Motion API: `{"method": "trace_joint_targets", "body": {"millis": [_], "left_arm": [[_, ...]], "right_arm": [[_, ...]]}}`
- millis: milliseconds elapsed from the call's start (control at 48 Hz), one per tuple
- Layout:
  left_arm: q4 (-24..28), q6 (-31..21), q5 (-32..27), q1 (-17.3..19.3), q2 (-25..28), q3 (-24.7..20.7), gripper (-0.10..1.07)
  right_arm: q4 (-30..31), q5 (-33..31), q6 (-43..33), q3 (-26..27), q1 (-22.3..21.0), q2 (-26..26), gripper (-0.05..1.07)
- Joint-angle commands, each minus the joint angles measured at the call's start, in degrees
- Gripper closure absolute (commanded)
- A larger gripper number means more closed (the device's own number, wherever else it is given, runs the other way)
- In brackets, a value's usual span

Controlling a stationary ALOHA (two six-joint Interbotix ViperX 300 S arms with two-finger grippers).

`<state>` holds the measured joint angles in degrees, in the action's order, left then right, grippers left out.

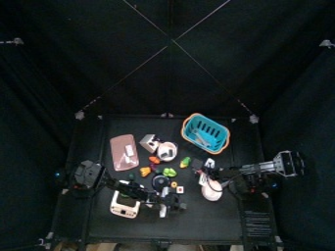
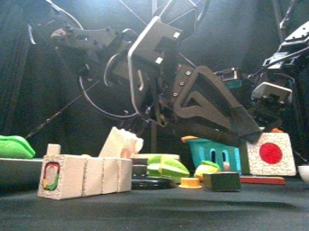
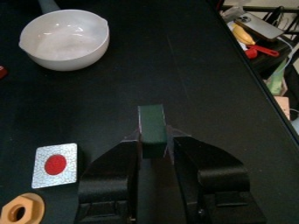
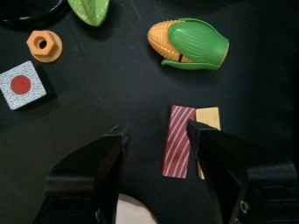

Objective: Place sushi piece on stove

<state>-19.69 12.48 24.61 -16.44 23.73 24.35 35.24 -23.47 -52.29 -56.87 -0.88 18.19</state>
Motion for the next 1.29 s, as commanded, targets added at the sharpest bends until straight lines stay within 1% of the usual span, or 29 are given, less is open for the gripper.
{"method": "trace_joint_targets", "body": {"millis": [0, 208, 521, 562, 667, 792, 958, 1104, 1271], "left_arm": [[0.3, 0.2, -0.2, 0.2, -3.2, 0.0, 0.41], [1.3, 0.3, -0.5, 0.2, -11.0, 5.7, 0.41], [1.2, 0.2, -1.3, -2.8, -23.2, 20.3, 0.41], [1.2, 0.1, -1.3, -3.5, -24.9, 22.3, 0.41], [1.2, 0.1, -1.3, -5.9, -27.7, 25.4, 0.41], [1.1, -0.1, -2.9, -8.8, -30.7, 29.4, 0.41], [-0.6, -0.2, -5.7, -11.2, -34.4, 33.5, 0.41], [-2.5, -0.3, -6.0, -11.3, -37.7, 37.1, 0.41], [-7.0, -0.3, -6.3, -11.4, -40.7, 41.4, 0.41]], "right_arm": [[-0.1, 0.2, 0.1, 0.4, -0.2, 0.4, 0.15], [0.3, 0.4, 0.1, 0.6, -0.2, -0.3, 0.15], [-0.1, 0.4, 0.1, 1.7, -0.2, -0.4, 0.15], [-0.1, 0.4, 0.1, 1.8, -0.2, -0.4, 0.15], [-0.1, 0.4, 0.1, 1.9, -0.2, -0.4, 0.15], [0.1, 0.4, 0.1, 2.2, -0.2, -0.5, 0.15], [-0.1, 0.4, 0.0, 2.2, -0.2, -1.1, 0.15], [-1.1, 0.4, 0.0, 2.5, -0.2, -2.3, 0.15], [-1.1, 0.5, 0.0, 2.7, -0.2, -4.0, 0.15]]}}
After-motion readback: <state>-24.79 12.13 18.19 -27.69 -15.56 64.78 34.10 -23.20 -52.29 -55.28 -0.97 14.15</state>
